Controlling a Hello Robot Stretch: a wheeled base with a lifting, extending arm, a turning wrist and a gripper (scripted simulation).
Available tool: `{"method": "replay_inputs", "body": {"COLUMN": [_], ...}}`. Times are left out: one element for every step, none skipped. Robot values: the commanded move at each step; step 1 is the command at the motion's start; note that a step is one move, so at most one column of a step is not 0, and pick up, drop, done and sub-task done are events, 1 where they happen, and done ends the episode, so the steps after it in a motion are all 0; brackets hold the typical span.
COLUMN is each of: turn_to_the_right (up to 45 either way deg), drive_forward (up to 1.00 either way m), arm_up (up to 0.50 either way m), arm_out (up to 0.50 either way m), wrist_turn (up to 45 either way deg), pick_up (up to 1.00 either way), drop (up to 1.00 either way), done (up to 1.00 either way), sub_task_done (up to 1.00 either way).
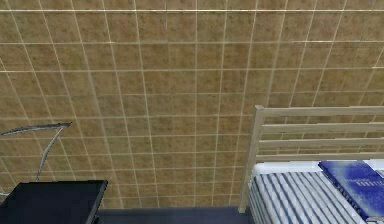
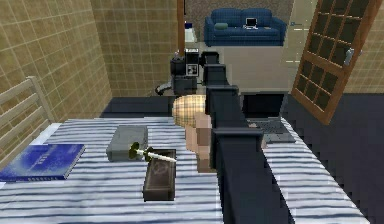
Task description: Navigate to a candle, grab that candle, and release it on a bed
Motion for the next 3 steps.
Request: {"method": "replay_inputs", "body": {"turn_to_the_right": [0.0,0.0,0.0], "drive_forward": [0.0,0.0,0.0], "arm_up": [0.0,0.0,0.0], "arm_out": [0.0,0.0,0.0], "wrist_turn": [-45.0,-45.0,-27.0], "pick_up": [0.0,0.0,0.0], "drop": [0.0,0.0,0.0], "done": [0.0,0.0,0.0], "sub_task_done": [0.0,0.0,0.0]}}
